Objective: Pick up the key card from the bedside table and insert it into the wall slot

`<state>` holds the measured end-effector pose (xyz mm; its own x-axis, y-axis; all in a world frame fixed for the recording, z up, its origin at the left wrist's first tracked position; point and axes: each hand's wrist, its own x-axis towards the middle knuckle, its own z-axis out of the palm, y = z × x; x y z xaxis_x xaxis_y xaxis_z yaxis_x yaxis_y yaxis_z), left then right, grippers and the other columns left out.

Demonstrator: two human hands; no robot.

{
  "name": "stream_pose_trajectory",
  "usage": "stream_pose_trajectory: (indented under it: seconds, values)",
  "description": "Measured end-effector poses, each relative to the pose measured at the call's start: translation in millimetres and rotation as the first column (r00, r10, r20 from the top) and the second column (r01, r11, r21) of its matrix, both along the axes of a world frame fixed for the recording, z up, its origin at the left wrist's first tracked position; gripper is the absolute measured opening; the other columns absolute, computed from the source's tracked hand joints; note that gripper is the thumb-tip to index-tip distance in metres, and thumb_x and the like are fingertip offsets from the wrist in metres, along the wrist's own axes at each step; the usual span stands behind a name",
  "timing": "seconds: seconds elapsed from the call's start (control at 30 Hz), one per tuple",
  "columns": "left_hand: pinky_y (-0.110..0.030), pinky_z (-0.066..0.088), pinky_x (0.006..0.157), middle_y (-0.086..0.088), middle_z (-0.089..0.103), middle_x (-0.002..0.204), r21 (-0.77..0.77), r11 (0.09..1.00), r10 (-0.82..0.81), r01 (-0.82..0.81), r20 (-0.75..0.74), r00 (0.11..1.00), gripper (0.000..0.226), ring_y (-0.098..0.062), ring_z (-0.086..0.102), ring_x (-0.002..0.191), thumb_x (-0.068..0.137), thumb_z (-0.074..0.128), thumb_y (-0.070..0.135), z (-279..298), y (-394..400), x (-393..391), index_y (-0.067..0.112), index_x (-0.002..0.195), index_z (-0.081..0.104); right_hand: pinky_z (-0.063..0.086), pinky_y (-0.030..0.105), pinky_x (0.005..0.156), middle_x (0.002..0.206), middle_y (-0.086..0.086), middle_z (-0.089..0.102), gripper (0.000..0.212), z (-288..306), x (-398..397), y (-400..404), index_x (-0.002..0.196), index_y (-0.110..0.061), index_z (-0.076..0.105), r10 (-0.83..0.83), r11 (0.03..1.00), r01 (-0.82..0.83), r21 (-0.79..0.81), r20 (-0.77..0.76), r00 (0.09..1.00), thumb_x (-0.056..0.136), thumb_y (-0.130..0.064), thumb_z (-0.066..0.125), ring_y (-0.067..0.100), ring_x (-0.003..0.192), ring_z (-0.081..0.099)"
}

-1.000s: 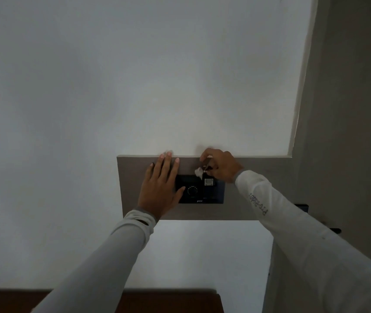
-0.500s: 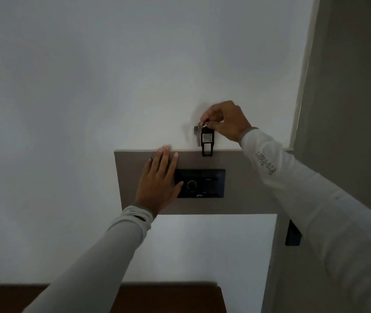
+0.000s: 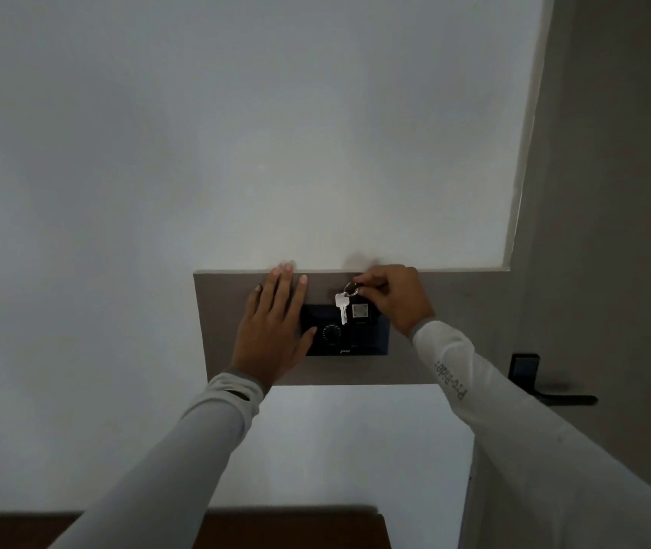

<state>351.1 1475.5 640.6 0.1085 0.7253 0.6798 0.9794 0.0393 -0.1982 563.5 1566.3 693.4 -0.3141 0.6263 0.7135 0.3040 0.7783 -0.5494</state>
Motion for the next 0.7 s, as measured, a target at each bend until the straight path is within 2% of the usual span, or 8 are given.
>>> stream_pose_trajectory:
  seconds: [0.07,0.2,0.37,0.5,0.57,0.7]
  values:
    - [-0.058,0.038,0.123,-0.023,0.023,0.172,0.005,1.0,-0.002,0.002,0.0,1.0,0.078,-0.041,0.023,0.159,0.1,0.037,0.053,-1.7,2.2,-0.5,0.006,0.161,0.031,0.056,0.032,0.084,0.094,0.013,0.074,0.018,-7.4,3.9,0.7,0.097,-0.003,0.073,-0.044,0.994,0.042,0.098,0.023,0.999,0.079,0.0,0.072,0.023,0.089,0.069]
    - [-0.058,0.035,0.125,-0.023,0.019,0.173,0.007,1.0,0.007,-0.007,-0.002,1.0,0.079,-0.041,0.019,0.16,0.101,0.038,0.053,-5.7,5.7,-1.6,0.007,0.163,0.026,0.051,0.036,0.086,0.1,0.012,0.069,0.023,-18.9,7.6,-1.7,0.105,-0.003,0.072,-0.134,0.958,0.086,0.273,0.164,0.977,0.082,-0.006,0.07,0.026,0.096,0.06]
    - [-0.057,0.029,0.129,-0.02,0.012,0.175,-0.022,1.0,0.022,-0.022,0.001,1.0,0.082,-0.038,0.012,0.162,0.099,0.026,0.057,-4.2,5.3,-2.5,0.01,0.165,0.018,0.05,0.037,0.091,0.11,0.011,0.067,0.028,-19.2,10.5,-4.6,0.116,-0.007,0.067,-0.194,0.958,0.122,0.26,0.272,0.942,0.089,-0.012,0.064,0.026,0.106,0.058]
    - [-0.057,0.021,0.131,-0.019,0.005,0.176,-0.07,0.996,0.052,-0.051,0.007,0.999,0.086,-0.036,0.006,0.163,0.097,0.012,0.063,2.0,0.4,0.4,0.013,0.166,0.011,0.052,0.037,0.091,0.119,0.007,0.061,0.035,-14.6,10.6,-11.9,0.126,-0.013,0.06,-0.297,0.931,0.166,0.326,0.408,0.863,0.092,-0.022,0.059,0.022,0.111,0.053]
    - [-0.06,0.023,0.13,-0.019,0.01,0.176,-0.061,0.996,0.068,-0.067,0.017,0.998,0.086,-0.037,0.013,0.162,0.097,0.012,0.064,6.5,-6.5,2.8,0.013,0.166,0.015,0.052,0.04,0.093,0.125,0.007,0.058,0.043,-13.8,12.4,-17.6,0.132,-0.015,0.054,-0.366,0.895,0.202,0.398,0.394,0.843,0.091,-0.028,0.059,0.023,0.113,0.052]
    - [-0.064,0.031,0.126,-0.022,0.023,0.172,0.004,0.995,0.102,-0.102,0.018,0.995,0.084,-0.04,0.025,0.159,0.099,0.02,0.065,11.3,-28.0,10.6,0.013,0.164,0.025,0.041,0.045,0.109,0.148,0.015,0.041,0.067,-15.1,23.1,-39.0,0.148,-0.019,0.027,-0.514,0.799,0.274,0.535,0.372,0.773,0.092,-0.044,0.052,0.031,0.134,0.04]
